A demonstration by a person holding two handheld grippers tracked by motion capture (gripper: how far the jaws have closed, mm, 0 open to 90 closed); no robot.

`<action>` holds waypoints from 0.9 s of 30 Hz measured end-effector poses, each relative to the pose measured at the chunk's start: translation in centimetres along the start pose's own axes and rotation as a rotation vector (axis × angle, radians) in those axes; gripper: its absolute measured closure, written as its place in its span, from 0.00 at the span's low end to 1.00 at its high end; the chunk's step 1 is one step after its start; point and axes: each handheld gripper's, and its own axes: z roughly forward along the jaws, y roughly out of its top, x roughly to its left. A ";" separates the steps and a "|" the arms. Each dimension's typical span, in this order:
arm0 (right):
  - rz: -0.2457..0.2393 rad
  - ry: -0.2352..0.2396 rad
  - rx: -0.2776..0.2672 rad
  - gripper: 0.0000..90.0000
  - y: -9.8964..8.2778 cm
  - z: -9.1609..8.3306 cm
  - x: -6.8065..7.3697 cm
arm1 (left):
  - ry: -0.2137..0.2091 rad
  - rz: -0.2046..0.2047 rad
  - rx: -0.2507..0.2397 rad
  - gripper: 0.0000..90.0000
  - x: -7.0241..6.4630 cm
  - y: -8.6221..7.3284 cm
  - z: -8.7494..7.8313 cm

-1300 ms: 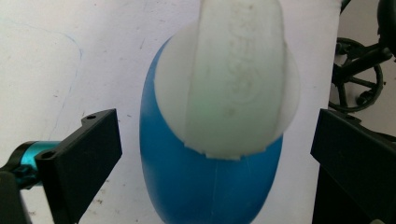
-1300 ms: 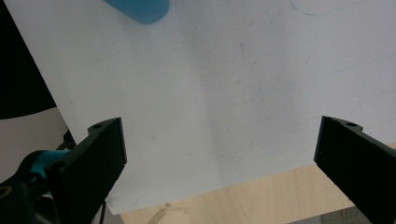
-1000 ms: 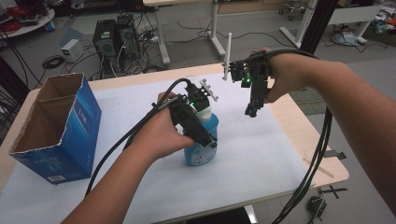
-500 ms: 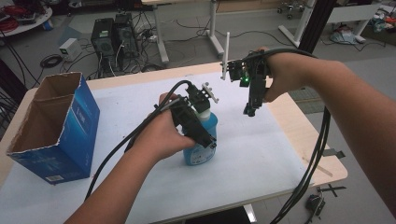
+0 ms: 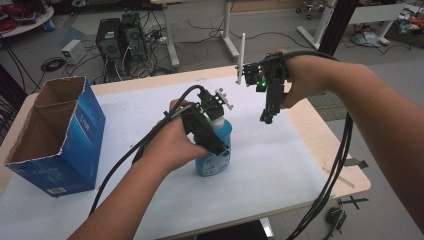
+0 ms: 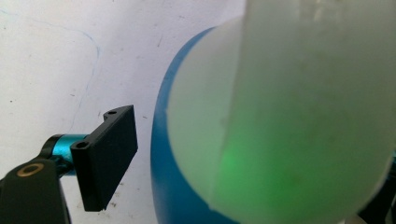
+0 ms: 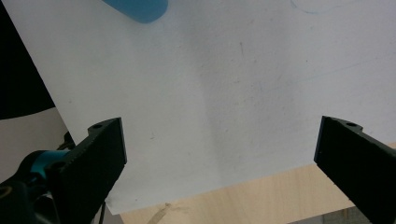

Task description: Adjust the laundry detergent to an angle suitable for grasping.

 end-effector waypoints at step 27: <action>0.008 0.002 0.001 0.02 0.1 0.0 0.0 | -0.002 0.030 -0.003 0.30 -0.4 0.1 0.3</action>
